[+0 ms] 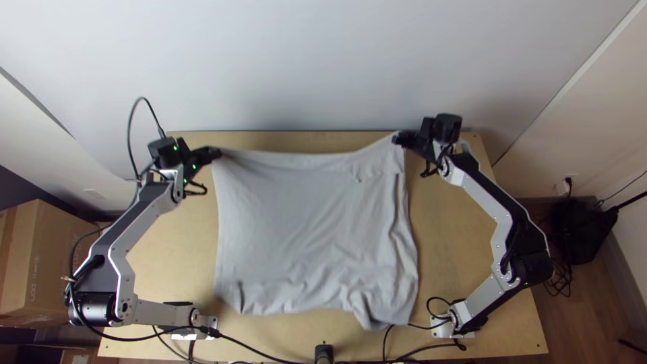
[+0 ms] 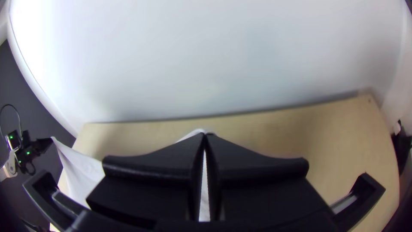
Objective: Fold the t-shirt
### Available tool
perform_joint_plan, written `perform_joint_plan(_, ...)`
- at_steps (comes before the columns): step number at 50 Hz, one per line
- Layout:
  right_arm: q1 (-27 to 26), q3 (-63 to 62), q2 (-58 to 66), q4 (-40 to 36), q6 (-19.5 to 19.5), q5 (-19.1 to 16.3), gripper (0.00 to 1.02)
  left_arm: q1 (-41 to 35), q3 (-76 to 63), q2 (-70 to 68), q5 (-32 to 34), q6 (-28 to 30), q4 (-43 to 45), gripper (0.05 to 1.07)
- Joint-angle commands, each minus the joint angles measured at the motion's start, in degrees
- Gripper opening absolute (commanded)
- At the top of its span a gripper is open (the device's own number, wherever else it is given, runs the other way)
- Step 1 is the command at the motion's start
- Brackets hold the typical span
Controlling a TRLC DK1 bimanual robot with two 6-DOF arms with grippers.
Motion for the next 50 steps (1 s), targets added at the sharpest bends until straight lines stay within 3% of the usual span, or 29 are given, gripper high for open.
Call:
perform_joint_plan(1, -1.1, 7.6, -1.7, -0.3, -1.3, 0.2, 0.02, 0.3, 8.8, -1.4, -0.6, -1.5, -1.6, 0.08)
perform_joint_plan(17, -0.3, 13.7, -21.9, -9.2, -1.6, 0.2, 0.02, -0.3, 23.5, -15.9, -0.6, -1.6, -11.6, 0.08)
perform_joint_plan(37, -0.1, 14.7, -52.5, -19.2, -3.3, 0.1, 0.02, 2.5, 24.2, -46.2, -1.6, -2.0, -20.1, 0.08)
perform_joint_plan(50, 0.0, 15.7, -60.8, -28.2, -3.0, 0.1, 0.02, 4.8, 22.8, -56.3, -1.3, -1.9, -28.4, 0.08)
